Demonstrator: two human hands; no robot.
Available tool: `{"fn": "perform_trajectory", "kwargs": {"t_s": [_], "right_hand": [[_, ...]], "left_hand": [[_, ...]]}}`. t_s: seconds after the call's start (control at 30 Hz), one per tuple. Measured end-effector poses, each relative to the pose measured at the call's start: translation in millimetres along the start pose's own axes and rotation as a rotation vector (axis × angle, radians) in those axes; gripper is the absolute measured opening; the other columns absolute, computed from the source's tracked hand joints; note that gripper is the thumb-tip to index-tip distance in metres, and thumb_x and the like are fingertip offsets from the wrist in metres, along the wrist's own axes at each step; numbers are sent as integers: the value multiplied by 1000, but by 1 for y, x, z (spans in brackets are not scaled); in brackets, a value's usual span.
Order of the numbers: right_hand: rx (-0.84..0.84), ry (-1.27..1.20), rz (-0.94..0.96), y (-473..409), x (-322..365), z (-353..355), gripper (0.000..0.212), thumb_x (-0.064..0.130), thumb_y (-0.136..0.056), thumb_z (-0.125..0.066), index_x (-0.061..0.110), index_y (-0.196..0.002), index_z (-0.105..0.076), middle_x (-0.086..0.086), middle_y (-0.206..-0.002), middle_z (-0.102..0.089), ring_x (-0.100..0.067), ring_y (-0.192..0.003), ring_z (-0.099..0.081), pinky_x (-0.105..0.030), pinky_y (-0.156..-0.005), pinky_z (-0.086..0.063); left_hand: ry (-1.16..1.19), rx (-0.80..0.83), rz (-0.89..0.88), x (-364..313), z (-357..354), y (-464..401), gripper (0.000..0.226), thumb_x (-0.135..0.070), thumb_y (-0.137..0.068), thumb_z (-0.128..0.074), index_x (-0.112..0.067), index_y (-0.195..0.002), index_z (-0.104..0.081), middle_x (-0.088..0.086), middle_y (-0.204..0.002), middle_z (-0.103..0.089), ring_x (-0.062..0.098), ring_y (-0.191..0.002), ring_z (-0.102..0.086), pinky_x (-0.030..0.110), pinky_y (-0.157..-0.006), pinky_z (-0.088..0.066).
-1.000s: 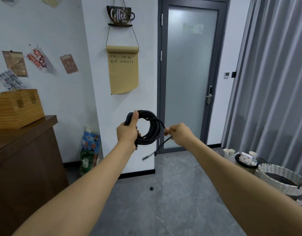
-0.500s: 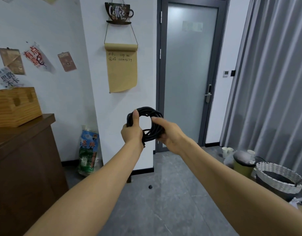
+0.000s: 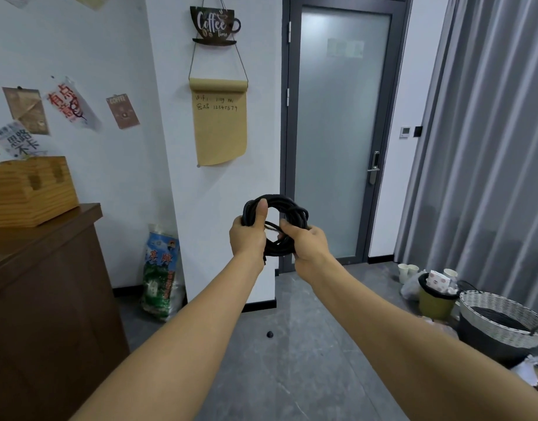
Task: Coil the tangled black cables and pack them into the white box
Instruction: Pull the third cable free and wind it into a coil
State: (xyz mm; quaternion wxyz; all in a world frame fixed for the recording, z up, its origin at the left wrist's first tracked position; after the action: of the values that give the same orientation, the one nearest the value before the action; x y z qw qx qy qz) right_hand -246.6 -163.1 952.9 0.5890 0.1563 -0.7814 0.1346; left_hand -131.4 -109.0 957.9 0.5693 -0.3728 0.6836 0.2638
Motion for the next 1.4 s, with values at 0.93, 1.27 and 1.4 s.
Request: {"fn": "perform_trajectory", "kwargs": {"t_s": [0.93,1.27,1.4], "right_hand": [[79,292,-469,15,-5,4,12,-1,-89,-53,-1,-77,-53,-9,-54,-52,-19,-51,-49,-23,-51,-49],[239,325,-334,8,2,2,24,20,-97,-49,9,-76,-54,5,-45,-32,-9,-39,-29,-18,-42,-25],[291,977,-35,3,21,5,37,33,-98,-43,14,-68,-54,2,-54,-34,-13,-45,-30,-21,-44,-29]], "left_hand": [[105,0,-75,4,12,2,25,-35,-86,-65,-18,-80,-47,-3,-75,-49,11,-65,-46,8,-36,-38],[263,6,88,9,26,-13,29,-39,-86,-63,-13,-78,-52,-1,-73,-48,14,-69,-47,35,-79,-41],[245,-28,80,9,25,-13,31,-41,-86,-62,-12,-82,-52,-1,-77,-48,18,-82,-49,29,-79,-41]]}}
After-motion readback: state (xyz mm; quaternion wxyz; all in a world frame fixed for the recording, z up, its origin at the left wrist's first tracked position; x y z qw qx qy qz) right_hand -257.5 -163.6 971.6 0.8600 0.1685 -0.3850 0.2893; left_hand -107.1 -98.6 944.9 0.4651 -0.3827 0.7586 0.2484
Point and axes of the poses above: each hand's wrist, its own y-axis away from the middle knuckle, its own z-axis out of the back of the hand, x = y × z, the point moved 7 cm from there along -y, towards the middle knuckle
